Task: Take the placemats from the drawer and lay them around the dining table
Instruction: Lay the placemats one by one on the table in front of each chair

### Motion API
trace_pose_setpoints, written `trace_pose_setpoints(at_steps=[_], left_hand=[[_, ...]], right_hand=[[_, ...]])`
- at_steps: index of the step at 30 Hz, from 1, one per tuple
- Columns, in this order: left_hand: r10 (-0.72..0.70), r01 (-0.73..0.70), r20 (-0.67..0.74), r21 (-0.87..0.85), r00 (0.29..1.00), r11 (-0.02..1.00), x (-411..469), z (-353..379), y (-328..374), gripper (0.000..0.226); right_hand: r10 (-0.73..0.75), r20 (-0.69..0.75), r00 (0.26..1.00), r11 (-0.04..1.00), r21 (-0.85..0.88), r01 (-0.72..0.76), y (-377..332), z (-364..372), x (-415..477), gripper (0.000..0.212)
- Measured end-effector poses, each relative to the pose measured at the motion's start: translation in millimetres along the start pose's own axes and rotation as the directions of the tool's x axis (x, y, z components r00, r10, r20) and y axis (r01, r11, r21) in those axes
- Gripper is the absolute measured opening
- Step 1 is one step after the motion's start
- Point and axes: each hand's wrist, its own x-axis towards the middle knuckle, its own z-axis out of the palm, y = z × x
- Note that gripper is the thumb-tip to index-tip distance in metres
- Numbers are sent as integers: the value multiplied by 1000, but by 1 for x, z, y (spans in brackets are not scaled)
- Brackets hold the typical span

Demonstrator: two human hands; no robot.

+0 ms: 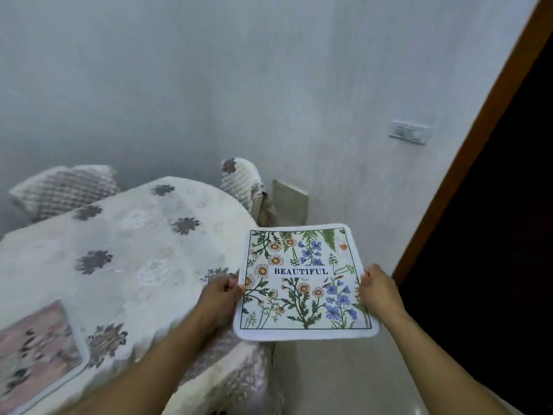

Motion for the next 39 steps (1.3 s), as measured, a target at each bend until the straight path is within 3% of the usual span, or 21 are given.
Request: trace_pose_setpoints(at_steps=[6,10,15,27,33,39], left_hand=[[-79,92,-404,12,911,996,-2,-60,-21,28],[-163,151,-588,-69,793,986,-6,-117,-46,26],[-233,219,-679,-108,696,970,20,-184,-87,27],[-358,393,-705,-122,612,911,125,-257,-160,20],[-326,489,-767,-17,553,872,170,-256,-211,20],[-137,575,-879,174,457,800,189,-227,-233,10]], right_hand=[[-325,221,920,941,-19,337,-120,69,89,16],[-520,381,764,794,-114,597,-209,143,104,9],[-533,408,741,813,4,582,-274,231,99,13],[-491,507,709,820,-6,572,-329,391,136,10],[-524,535,662,784,-1,621,-323,464,154,12],[-607,378,699,747,-30,664,-301,488,150,10]])
